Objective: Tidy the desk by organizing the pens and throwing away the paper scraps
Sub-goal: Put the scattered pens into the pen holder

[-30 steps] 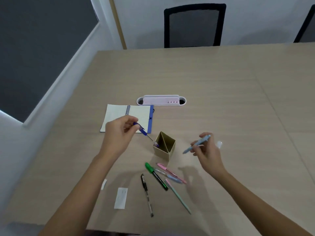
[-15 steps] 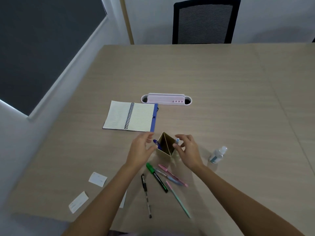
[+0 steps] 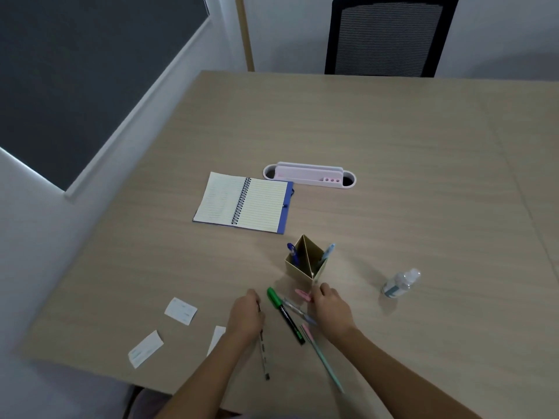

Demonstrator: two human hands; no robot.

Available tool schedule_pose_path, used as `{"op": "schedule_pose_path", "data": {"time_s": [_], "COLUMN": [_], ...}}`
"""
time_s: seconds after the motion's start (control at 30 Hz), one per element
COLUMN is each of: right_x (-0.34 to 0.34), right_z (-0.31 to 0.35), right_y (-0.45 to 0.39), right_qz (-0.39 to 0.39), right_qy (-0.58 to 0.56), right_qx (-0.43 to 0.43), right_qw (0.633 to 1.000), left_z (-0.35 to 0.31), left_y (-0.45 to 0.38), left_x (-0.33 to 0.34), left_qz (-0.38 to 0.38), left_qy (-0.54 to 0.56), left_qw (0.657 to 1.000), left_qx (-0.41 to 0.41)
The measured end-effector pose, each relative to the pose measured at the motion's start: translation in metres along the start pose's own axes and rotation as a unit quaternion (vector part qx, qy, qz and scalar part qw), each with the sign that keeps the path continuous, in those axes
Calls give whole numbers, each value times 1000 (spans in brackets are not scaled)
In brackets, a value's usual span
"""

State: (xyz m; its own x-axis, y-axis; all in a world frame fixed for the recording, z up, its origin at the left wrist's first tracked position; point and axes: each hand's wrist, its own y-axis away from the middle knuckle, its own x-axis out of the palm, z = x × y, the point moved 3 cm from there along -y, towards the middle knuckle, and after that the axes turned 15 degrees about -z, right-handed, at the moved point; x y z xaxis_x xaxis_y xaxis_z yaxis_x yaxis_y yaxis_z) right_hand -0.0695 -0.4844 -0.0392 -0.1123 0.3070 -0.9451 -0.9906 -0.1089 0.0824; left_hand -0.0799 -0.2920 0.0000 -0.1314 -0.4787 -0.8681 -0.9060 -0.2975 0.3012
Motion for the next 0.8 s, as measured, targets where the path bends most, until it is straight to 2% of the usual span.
{"op": "schedule_pose_path", "data": {"time_s": [0.1,0.17,0.23,0.3,0.4,0.5,0.57,0.67,0.8], "right_x": [-7,-17,-33,-54,-88,-121,-133,-132,-106], "right_z": [-12,-27,-41,-49,-49,-37,-26,-10,-2], "right_y": [5,18,31,41,38,23,11,-4,-16], "right_qz": [-5,-26,-85,-158,-242,-311,-333,-331,-295], "right_qy": [6,-16,-91,-194,-309,-401,-438,-435,-397], "right_qx": [17,21,24,55,113,127,113,92,75], "right_qw": [1000,999,992,967,913,852,827,832,866], "left_z": [-14,-34,-57,-79,-103,-107,-102,-94,-80], "left_y": [5,8,10,7,-5,-14,-17,-18,-19], "left_x": [-46,-85,-118,-133,-120,-85,-65,-50,-41], "left_qz": [-115,-199,-254,-294,-311,-275,-259,-263,-242], "left_qy": [162,285,396,425,366,284,236,198,212], "left_qw": [980,935,870,832,837,870,890,899,902], "left_qx": [14,73,148,203,262,294,293,290,288]}}
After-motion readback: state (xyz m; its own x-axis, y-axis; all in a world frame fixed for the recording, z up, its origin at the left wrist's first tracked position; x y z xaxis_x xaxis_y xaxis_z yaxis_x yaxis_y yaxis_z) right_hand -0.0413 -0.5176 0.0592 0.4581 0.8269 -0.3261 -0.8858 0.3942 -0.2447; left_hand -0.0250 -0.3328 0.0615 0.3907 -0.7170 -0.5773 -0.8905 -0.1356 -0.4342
